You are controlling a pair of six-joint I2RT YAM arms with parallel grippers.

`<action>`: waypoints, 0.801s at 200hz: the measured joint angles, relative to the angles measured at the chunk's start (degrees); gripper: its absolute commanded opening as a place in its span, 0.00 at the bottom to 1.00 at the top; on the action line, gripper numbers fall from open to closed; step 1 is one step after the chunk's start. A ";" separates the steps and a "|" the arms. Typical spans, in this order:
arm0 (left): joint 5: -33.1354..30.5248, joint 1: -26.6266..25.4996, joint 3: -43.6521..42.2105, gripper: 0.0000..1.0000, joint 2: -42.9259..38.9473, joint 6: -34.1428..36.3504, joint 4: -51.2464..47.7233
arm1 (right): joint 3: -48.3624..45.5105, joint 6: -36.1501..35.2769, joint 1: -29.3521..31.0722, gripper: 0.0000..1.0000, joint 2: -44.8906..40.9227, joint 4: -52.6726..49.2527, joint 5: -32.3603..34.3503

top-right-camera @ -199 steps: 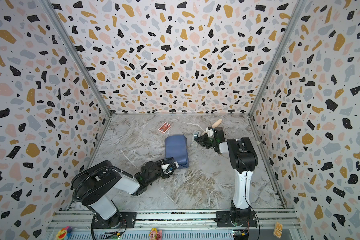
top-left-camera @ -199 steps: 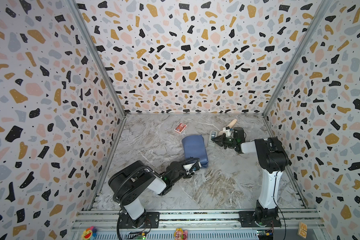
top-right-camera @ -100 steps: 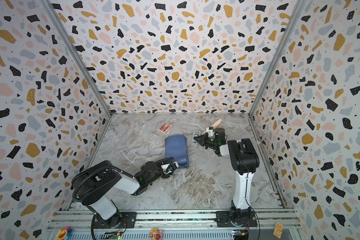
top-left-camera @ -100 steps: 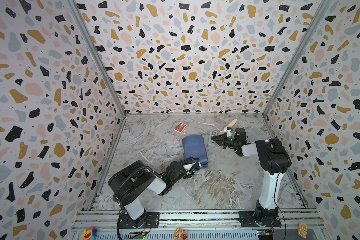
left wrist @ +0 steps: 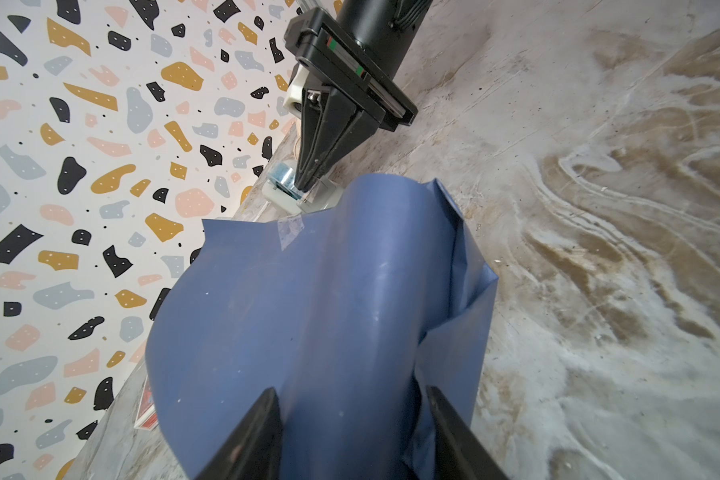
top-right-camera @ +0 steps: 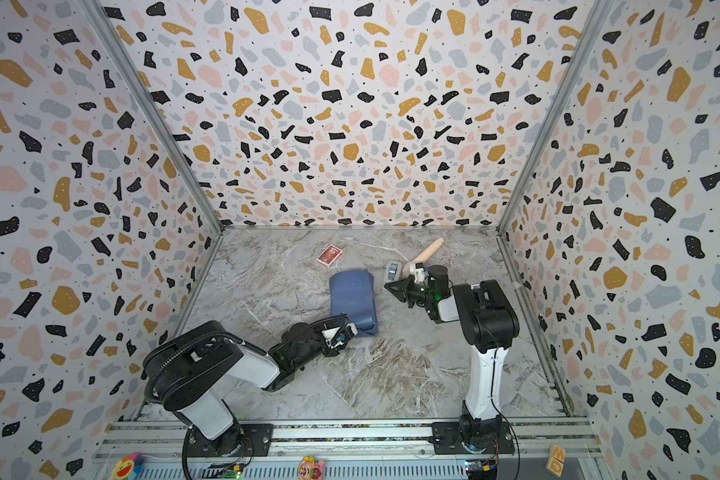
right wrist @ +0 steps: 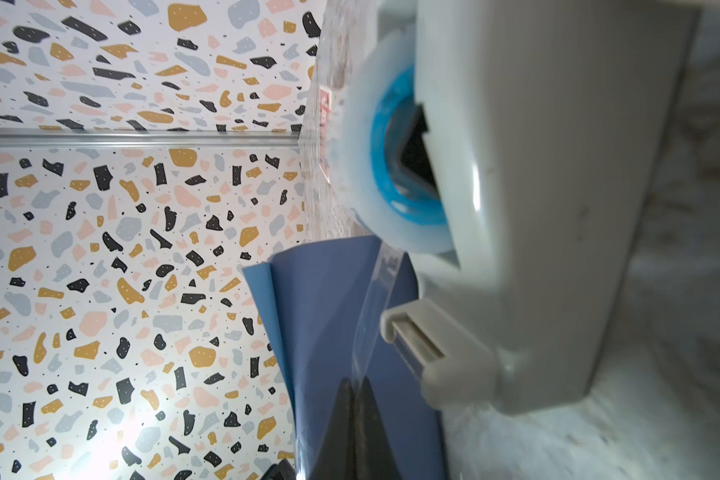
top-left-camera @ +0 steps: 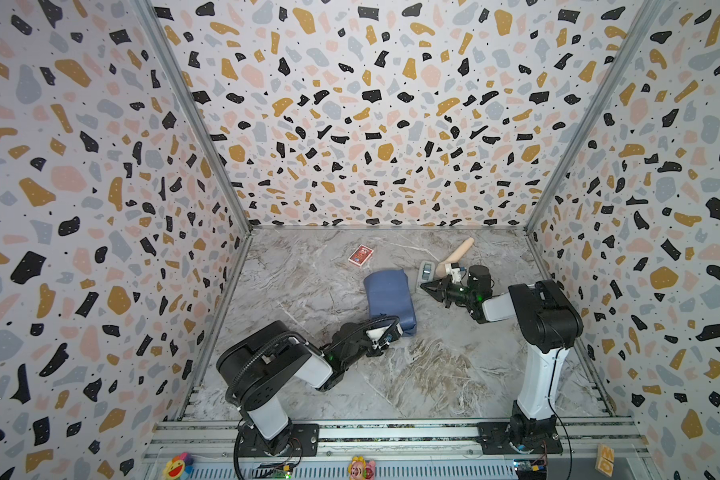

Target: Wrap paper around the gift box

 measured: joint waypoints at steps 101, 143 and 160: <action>0.00 0.00 0.04 0.53 0.00 -0.02 -0.07 | -0.85 -4.39 0.04 0.00 2.12 -0.04 1.29; 0.00 0.00 0.07 0.53 0.00 0.00 -0.11 | -0.63 -7.48 0.07 0.00 2.73 -0.37 2.25; 0.00 0.00 0.09 0.53 0.00 0.00 -0.15 | -0.55 -8.68 0.07 0.00 2.86 -0.46 2.51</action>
